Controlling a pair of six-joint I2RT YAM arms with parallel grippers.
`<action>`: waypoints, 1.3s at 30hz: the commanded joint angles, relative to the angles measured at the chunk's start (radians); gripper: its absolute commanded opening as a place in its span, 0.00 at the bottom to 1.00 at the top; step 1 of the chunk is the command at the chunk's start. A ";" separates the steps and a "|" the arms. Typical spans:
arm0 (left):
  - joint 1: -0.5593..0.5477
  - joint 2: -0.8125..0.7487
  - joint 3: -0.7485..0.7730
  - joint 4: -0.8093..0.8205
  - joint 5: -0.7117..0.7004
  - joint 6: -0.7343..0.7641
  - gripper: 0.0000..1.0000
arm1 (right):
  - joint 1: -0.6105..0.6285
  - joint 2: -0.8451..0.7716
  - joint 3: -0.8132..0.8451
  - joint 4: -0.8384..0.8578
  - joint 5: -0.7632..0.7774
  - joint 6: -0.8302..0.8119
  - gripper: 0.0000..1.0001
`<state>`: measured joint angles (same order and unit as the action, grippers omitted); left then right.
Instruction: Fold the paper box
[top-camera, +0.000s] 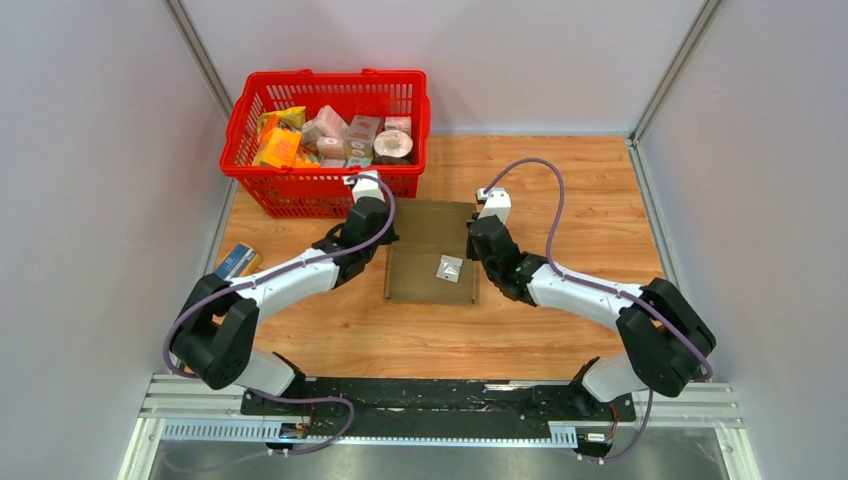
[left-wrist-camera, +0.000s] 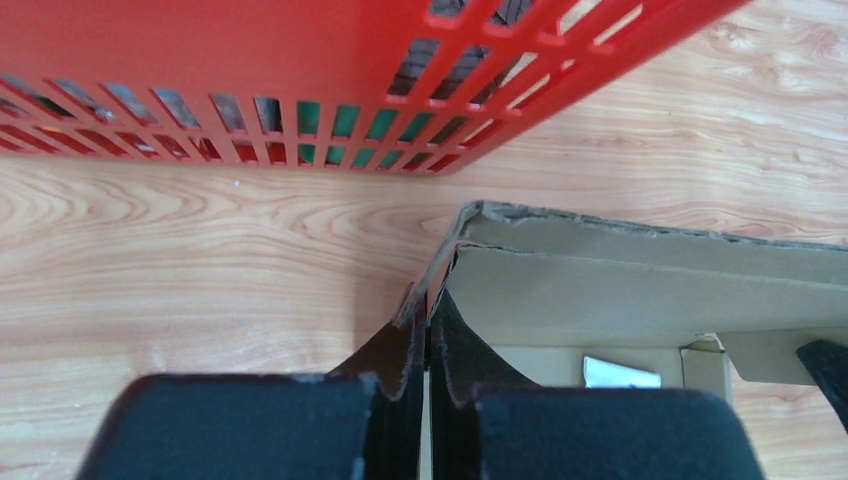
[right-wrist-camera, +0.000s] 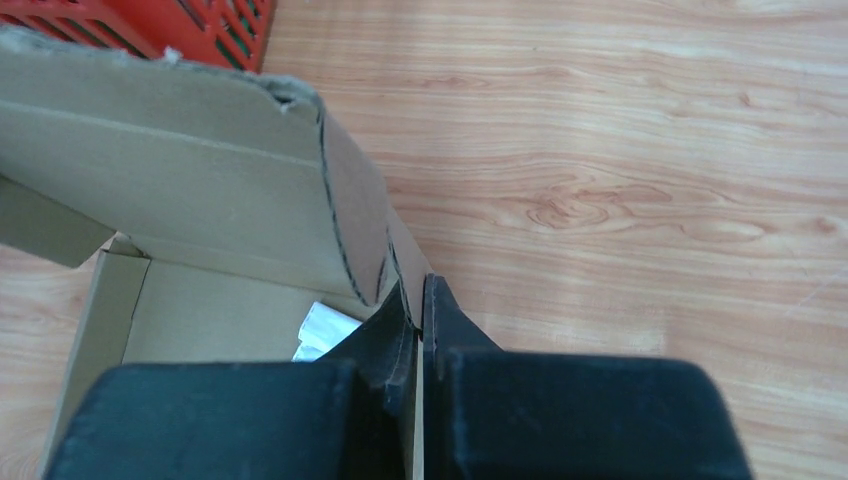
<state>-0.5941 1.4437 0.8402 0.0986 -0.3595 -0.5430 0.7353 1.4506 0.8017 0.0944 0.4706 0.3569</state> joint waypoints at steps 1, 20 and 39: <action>-0.047 -0.054 -0.073 0.101 -0.159 -0.051 0.00 | 0.030 -0.018 -0.074 0.157 0.226 0.142 0.00; -0.196 -0.186 -0.394 0.417 -0.228 -0.038 0.00 | 0.205 -0.118 -0.466 0.608 0.364 0.148 0.02; -0.292 -0.252 -0.517 0.506 -0.315 0.006 0.00 | 0.361 -0.525 -0.449 -0.095 0.441 0.439 0.71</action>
<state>-0.8669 1.2194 0.3382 0.5953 -0.6285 -0.5663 1.0752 1.0847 0.2901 0.3801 0.8665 0.6029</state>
